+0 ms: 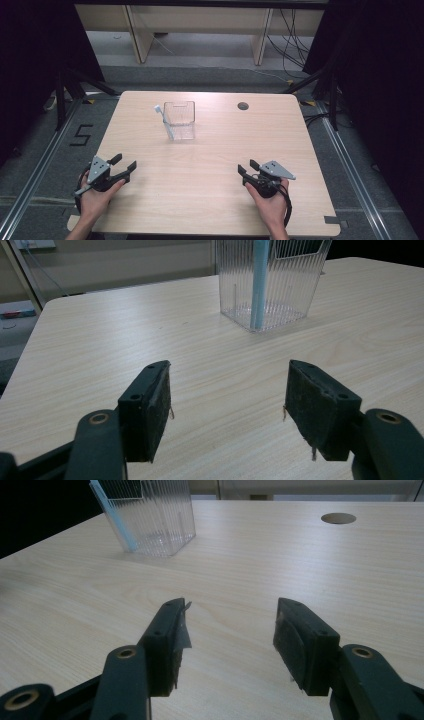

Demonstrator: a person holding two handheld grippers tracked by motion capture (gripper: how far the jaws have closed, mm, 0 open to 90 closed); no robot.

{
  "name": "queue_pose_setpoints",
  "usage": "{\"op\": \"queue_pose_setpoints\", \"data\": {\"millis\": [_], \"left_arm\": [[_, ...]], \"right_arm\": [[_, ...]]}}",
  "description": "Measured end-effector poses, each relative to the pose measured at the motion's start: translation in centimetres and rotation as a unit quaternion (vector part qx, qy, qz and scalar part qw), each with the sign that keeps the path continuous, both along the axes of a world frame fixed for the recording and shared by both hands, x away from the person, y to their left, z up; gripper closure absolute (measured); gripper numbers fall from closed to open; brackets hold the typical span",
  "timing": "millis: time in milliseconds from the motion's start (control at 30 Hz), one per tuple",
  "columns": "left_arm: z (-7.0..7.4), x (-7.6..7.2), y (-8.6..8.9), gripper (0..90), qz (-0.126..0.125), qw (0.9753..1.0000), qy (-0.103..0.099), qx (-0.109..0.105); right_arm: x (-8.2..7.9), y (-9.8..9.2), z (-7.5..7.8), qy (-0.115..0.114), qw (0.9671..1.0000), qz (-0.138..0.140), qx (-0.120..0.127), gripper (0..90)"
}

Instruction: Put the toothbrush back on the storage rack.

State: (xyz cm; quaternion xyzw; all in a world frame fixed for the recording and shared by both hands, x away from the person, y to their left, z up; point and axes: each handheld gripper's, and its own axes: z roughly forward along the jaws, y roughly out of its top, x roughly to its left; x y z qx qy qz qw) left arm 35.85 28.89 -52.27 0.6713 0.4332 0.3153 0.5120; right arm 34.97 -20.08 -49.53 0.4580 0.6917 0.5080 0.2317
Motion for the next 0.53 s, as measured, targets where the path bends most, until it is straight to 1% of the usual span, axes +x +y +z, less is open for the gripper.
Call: {"op": "queue_pose_setpoints", "data": {"millis": [67, 100, 167, 200, 233, 267, 300, 333, 367, 400, 433, 467, 500, 533], "left_arm": [[-0.09, -0.1, 0.05, 34.1, 0.001, 1.0, -0.003, -0.002], [-0.16, -0.07, 0.07, 33.8, 0.0, 0.9999, -0.009, -0.006], [-0.11, -0.28, 0.18, 33.8, 0.005, 0.9999, -0.009, -0.007], [-0.14, -0.35, 0.35, 33.6, 0.008, 0.9998, -0.012, -0.015], [-0.14, -0.35, 0.35, 33.5, 0.008, 0.9998, -0.012, -0.015], [-0.12, -0.38, 0.48, 33.5, 0.01, 0.9998, -0.011, -0.016], [-0.21, -0.32, 0.47, 33.5, 0.01, 0.9995, -0.018, -0.025], [-0.16, -0.5, 0.46, 33.5, 0.013, 0.9996, -0.018, -0.019], [-0.18, -0.57, 0.35, 33.6, 0.013, 0.9996, -0.023, -0.014], [-0.24, -0.54, 0.22, 33.6, 0.011, 0.9994, -0.031, -0.014], [-0.24, -0.54, 0.22, 33.7, 0.011, 0.9994, -0.031, -0.014], [-0.2, -0.63, 0.16, 33.7, 0.012, 0.9994, -0.03, -0.008], [-0.15, -0.71, 0.14, 33.7, 0.013, 0.9995, -0.027, -0.002], [-0.16, -0.71, 0.12, 33.8, 0.013, 0.9995, -0.028, -0.002]], "right_arm": [[-0.03, 0.09, -0.01, 0.006, 1.0, 0.001, 0.005, 47.1], [0.02, 0.07, -0.11, 0.003, 1.0, -0.003, -0.001, 47.1], [0.02, 0.07, -0.12, 0.002, 1.0, -0.001, -0.002, 47.1], [-0.07, 0.09, -0.09, 0.007, 0.9999, 0.004, 0.008, 47.1], [-0.07, 0.09, -0.09, 0.007, 0.9999, 0.004, 0.008, 47.1], [-0.11, 0.08, -0.08, 0.008, 0.9999, -0.003, 0.006, 47.1], [-0.11, 0.08, -0.08, 0.008, 0.9999, -0.003, 0.006, 47.1], [-0.01, -0.08, -0.13, 0.004, 1.0, -0.002, -0.001, 47.1], [0.02, -0.17, -0.14, 0.0, 1.0, -0.005, -0.007, 47.1], [0.09, -0.22, -0.18, -0.003, 1.0, -0.001, -0.006, 47.1], [0.01, -0.17, -0.16, 0.005, 1.0, -0.004, 0.002, 47.1], [0.01, -0.17, -0.16, 0.005, 1.0, -0.004, 0.002, 47.1], [0.01, -0.27, -0.11, 0.006, 1.0, -0.006, -0.003, 47.1], [0.04, -0.28, -0.12, 0.006, 1.0, -0.006, -0.002, 47.1]]}}
